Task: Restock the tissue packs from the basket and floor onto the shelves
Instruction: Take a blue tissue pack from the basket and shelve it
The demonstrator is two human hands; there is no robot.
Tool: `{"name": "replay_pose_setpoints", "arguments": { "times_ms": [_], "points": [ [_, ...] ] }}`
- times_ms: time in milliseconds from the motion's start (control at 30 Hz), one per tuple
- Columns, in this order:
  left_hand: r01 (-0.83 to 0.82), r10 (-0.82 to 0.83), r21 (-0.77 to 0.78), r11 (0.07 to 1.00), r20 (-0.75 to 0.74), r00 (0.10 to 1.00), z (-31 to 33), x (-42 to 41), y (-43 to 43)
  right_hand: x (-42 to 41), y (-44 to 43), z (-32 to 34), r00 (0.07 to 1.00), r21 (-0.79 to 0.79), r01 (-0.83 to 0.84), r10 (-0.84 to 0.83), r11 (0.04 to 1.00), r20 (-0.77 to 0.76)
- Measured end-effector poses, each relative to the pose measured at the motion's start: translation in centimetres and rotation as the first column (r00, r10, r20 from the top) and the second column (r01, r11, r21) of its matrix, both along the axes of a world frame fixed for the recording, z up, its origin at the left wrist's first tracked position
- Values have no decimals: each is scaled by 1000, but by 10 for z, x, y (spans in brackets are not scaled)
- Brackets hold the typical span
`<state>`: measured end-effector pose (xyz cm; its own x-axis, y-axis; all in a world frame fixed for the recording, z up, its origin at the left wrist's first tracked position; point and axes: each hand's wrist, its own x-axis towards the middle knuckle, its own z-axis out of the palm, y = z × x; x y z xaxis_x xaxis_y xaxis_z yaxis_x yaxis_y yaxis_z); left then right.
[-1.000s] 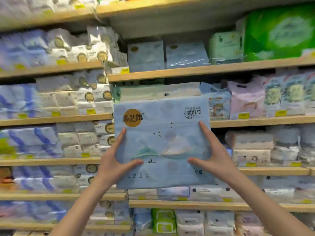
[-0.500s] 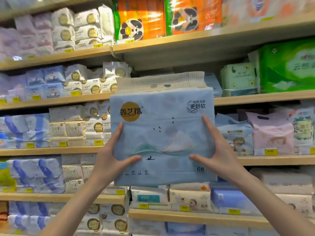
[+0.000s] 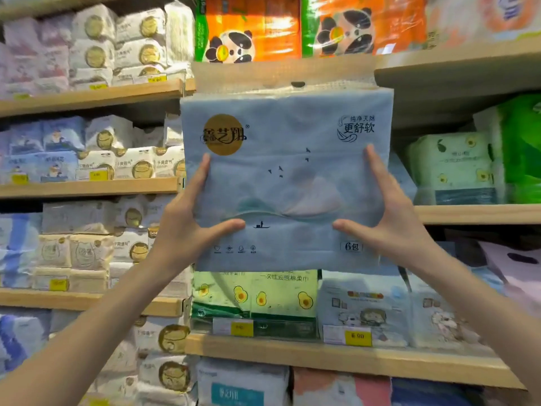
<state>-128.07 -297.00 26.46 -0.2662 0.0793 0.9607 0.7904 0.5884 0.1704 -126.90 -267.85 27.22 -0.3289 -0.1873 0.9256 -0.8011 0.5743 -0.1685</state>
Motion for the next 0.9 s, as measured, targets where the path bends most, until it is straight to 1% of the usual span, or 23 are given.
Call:
{"name": "replay_pose_setpoints", "arguments": {
  "times_ms": [233, 400, 533, 700, 767, 900],
  "points": [
    [39, -41, -17, 999, -124, 991, 42, -36, -30, -26, -29, 37, 989, -14, 67, -68, 998, -133],
    [67, -70, -25, 997, -194, 978, 67, -60, -50, -33, -52, 58, 975, -20, 105, -107, 994, -194],
    [76, -80, -26, 997, -221, 972, 87, -82, -55, -43, -61, 77, 962, -24, 128, -130, 992, -240],
    [65, -69, -26, 998, -206, 976, 105, -115, -48, -65, -58, 98, 937, -10, 201, -195, 980, -290],
    [69, -74, -28, 997, -224, 972, 112, -126, -44, -77, -54, 104, 927, -14, 217, -211, 976, -311],
    [52, -58, -33, 998, -221, 974, 121, -147, -39, -100, -50, 111, 920, -21, 249, -243, 968, -309]
  ]
}}
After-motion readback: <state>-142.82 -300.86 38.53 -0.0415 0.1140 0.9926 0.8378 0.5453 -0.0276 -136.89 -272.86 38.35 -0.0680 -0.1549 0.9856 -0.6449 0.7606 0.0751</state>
